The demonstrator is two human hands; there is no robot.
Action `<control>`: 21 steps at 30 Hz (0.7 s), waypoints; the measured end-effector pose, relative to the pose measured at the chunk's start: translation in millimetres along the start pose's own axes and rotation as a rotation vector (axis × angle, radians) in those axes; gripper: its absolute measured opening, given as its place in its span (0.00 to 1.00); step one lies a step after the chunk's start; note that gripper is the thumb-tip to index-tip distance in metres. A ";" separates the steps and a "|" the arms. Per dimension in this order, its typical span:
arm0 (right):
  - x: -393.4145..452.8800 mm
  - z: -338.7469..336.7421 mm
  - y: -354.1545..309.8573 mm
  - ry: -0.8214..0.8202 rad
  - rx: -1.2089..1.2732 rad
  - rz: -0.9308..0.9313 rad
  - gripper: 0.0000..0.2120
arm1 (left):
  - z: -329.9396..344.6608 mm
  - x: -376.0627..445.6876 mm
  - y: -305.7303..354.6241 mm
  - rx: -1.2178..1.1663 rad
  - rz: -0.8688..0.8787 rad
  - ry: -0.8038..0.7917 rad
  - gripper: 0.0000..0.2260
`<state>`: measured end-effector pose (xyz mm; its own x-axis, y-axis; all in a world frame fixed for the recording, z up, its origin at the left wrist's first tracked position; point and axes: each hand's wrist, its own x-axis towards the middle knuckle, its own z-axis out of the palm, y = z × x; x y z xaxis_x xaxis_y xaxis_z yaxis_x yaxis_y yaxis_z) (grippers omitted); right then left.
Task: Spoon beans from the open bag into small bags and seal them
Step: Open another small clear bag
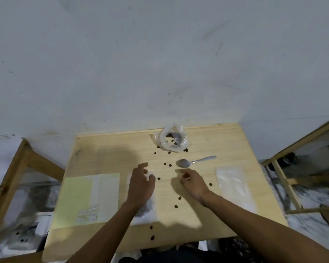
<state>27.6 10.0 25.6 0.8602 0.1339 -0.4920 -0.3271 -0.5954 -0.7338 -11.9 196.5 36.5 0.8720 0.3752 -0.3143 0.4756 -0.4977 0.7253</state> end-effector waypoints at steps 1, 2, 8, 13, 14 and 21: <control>0.8 -16.4 8.1 0.072 -0.012 -0.002 0.17 | 9.3 0.8 12.1 -0.033 0.017 -0.050 0.17; 2.0 -33.4 18.7 0.137 -0.037 0.007 0.17 | 20.4 1.2 23.3 -0.054 0.016 -0.117 0.15; -2.3 -111.4 93.6 0.371 -0.244 0.259 0.21 | 107.8 -15.6 72.0 -0.265 -0.245 -0.619 0.11; -14.4 -128.1 125.0 0.254 -0.331 0.427 0.23 | 169.1 -35.1 99.9 -0.263 -0.338 -0.767 0.10; -15.1 -128.2 128.6 0.229 -0.322 0.409 0.23 | 176.1 -37.9 103.9 -0.258 -0.341 -0.764 0.12; -14.6 -132.0 136.5 0.312 -0.195 0.296 0.21 | 183.6 -43.3 110.7 -0.270 -0.356 -0.703 0.04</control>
<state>22.1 -177.8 -5.5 0.8273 -0.2910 -0.4805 -0.5223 -0.7135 -0.4670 24.2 -18.5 18.0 0.5865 -0.1454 -0.7968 0.7706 -0.2029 0.6042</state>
